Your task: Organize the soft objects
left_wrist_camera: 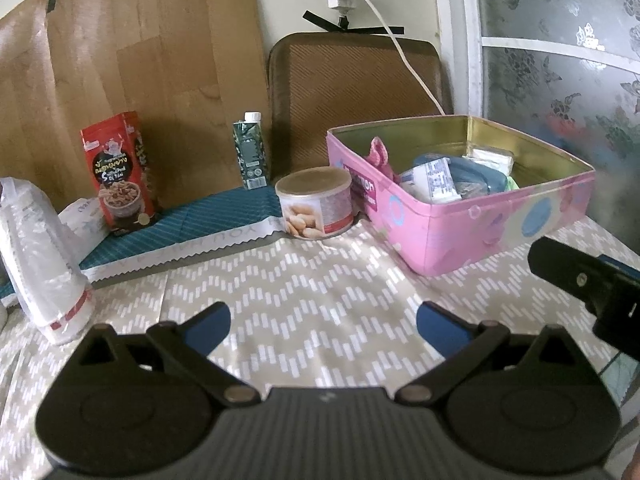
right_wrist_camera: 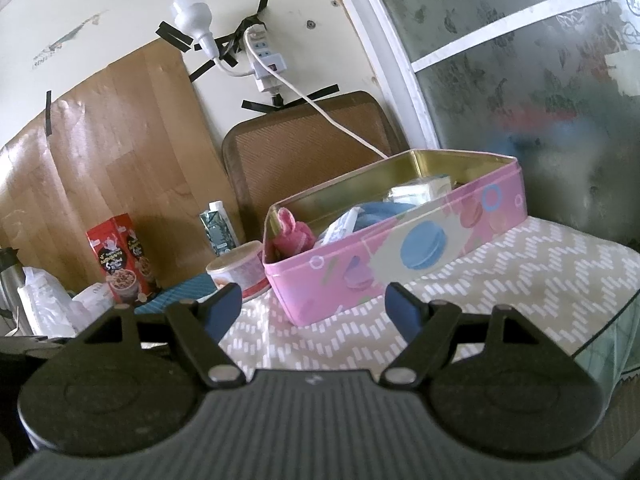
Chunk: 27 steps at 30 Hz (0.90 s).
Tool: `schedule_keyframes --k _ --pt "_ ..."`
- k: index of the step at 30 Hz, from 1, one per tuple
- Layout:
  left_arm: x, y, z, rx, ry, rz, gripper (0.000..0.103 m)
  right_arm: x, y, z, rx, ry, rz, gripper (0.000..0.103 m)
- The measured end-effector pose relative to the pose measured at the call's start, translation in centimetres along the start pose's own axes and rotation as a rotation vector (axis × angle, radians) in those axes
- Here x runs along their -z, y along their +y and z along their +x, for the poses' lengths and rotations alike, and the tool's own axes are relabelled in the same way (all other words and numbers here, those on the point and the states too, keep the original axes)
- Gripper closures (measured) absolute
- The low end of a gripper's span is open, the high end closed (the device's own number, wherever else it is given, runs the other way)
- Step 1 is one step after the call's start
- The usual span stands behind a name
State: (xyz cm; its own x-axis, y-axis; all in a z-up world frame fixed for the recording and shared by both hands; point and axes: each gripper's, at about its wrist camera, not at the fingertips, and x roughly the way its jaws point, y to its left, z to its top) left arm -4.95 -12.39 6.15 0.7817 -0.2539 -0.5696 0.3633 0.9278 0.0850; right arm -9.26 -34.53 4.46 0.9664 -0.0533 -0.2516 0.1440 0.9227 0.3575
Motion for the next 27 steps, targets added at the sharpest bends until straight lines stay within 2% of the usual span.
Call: schedule_keyframes --k 27 --pt "0.10 0.10 0.34 0.041 0.040 -0.012 0.000 0.04 0.02 0.02 0.001 0.000 0.000 0.022"
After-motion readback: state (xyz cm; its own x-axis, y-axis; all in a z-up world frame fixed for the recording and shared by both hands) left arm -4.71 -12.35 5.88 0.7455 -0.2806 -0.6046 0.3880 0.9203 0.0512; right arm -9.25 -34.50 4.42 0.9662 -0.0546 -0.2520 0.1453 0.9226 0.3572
